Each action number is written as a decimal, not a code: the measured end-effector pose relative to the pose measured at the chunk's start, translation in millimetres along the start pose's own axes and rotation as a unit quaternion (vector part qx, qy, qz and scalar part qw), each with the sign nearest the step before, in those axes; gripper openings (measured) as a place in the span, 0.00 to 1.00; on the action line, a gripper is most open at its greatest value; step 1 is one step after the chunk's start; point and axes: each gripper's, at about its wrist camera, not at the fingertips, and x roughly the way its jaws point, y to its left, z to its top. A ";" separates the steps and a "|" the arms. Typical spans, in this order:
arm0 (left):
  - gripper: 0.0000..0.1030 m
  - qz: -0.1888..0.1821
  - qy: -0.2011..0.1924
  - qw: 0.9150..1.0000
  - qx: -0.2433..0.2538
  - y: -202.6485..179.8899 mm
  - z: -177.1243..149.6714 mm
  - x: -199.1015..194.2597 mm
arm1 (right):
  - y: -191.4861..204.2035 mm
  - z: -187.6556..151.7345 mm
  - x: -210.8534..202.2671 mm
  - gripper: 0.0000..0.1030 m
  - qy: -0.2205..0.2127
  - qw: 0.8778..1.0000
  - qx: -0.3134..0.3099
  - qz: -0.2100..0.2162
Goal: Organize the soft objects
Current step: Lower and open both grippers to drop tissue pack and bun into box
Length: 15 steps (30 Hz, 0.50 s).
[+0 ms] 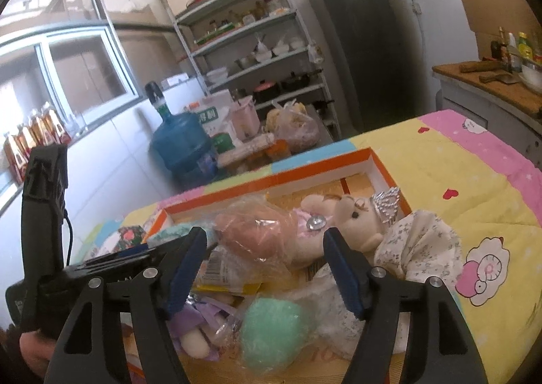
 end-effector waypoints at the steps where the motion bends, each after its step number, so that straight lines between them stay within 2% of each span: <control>1: 0.74 0.005 -0.007 1.000 0.004 -0.2 -0.2 -4.0 | -0.8 -0.1 -2.5 0.71 -0.006 1.000 0.003 0.003; 5: 0.74 0.030 -0.035 0.999 0.025 -2.8 -4.1 -24.0 | -3.2 -0.5 -8.0 0.71 -0.019 1.000 0.010 0.011; 15: 0.74 0.030 -0.058 0.998 0.022 3.8 -14.6 -57.9 | 7.5 -2.7 -27.1 0.71 -0.042 0.999 0.004 0.001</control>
